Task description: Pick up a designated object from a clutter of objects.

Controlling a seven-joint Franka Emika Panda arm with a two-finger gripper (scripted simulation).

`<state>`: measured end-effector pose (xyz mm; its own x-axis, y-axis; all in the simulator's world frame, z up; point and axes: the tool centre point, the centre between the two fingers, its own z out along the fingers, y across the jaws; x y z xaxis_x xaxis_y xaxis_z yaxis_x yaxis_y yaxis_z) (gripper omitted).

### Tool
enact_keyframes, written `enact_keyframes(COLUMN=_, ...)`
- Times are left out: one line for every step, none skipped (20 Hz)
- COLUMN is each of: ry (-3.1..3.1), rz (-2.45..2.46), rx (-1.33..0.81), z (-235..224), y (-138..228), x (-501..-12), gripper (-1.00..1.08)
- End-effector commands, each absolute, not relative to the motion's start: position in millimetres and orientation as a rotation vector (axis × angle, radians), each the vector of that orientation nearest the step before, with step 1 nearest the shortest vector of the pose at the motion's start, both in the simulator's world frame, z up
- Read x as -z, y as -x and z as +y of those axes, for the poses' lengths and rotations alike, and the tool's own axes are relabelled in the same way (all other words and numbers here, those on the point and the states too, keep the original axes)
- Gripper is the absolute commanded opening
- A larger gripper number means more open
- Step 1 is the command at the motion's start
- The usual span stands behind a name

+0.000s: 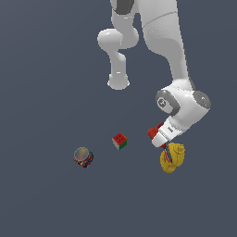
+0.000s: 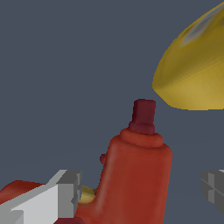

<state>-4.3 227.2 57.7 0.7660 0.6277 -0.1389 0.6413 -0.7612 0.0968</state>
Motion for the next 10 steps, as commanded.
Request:
enact_keyframes(ry=-2.821, rz=1.019, rx=0.148, z=227.2, y=4.3, x=-57.7, gripper=1.08)
enact_keyframes(ry=-2.821, rz=1.019, rx=0.148, z=227.2, y=4.3, x=-57.2, gripper=1.08)
enact_keyframes(ry=-2.821, rz=1.019, rx=0.148, z=226.9, y=4.4, x=-55.9, gripper=1.08)
enact_keyframes(ry=-2.82, rz=1.02, rx=0.148, z=226.8, y=4.5, x=-53.8, gripper=1.08)
enact_keyframes(ry=-2.82, rz=1.02, rx=0.148, z=226.2, y=4.6, x=-50.8, gripper=1.08)
enact_keyframes(ry=-2.82, rz=1.021, rx=0.147, z=225.9, y=4.9, x=-47.0, gripper=1.08)
enact_keyframes(ry=-2.82, rz=1.022, rx=0.147, z=225.3, y=5.3, x=-42.3, gripper=1.08)
enact_keyframes(ry=-2.819, rz=1.023, rx=0.147, z=224.6, y=5.6, x=-37.6, gripper=1.08)
enact_keyframes(ry=-2.819, rz=1.024, rx=0.147, z=224.2, y=6.0, x=-33.7, gripper=1.08)
enact_keyframes(ry=-2.819, rz=1.024, rx=0.147, z=223.5, y=6.2, x=-30.7, gripper=1.08)
